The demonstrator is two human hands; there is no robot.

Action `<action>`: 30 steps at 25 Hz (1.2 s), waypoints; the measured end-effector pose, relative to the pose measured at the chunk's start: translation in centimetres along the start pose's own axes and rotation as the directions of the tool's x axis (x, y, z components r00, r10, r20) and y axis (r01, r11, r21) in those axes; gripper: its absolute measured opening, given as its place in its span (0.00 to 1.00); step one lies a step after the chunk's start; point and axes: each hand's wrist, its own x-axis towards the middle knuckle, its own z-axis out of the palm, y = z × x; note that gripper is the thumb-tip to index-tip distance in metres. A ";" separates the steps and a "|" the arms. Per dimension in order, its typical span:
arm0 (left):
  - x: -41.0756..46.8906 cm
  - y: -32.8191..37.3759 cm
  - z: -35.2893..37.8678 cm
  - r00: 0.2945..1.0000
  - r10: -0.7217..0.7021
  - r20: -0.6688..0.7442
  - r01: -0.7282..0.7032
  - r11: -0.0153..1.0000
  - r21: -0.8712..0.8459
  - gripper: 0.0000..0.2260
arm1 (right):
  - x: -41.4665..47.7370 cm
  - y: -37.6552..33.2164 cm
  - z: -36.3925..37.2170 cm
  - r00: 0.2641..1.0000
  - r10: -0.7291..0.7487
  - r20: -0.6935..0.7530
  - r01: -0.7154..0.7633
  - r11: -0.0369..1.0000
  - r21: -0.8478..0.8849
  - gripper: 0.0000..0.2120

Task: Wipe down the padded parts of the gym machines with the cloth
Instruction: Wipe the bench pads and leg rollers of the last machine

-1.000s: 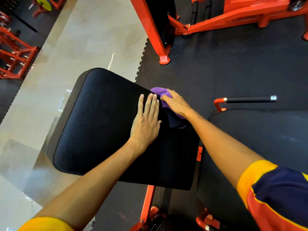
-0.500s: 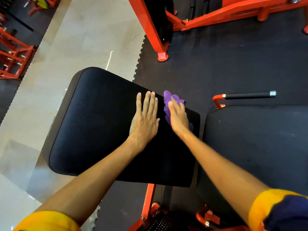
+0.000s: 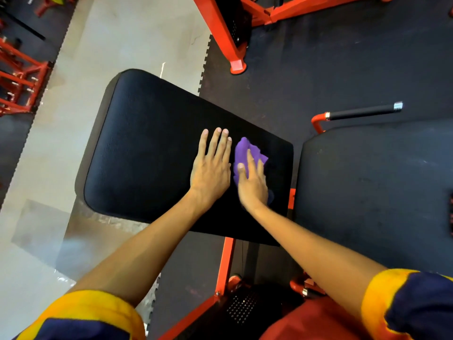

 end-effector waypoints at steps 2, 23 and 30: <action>-2.4 0.9 0.4 0.999 0.036 0.014 -0.036 0.999 -0.017 0.30 | -4.3 1.9 0.7 0.981 -0.174 0.083 0.179 0.982 -0.059 0.27; -10.6 2.4 2.5 0.988 0.111 -0.110 -0.112 0.994 0.002 0.28 | -9.4 14.1 0.6 0.958 -0.050 0.282 0.107 0.976 -0.188 0.40; -10.3 2.7 2.9 0.984 0.097 -0.146 -0.107 0.992 -0.064 0.28 | -13.3 9.6 3.4 0.962 -0.204 0.181 0.210 0.977 -0.017 0.40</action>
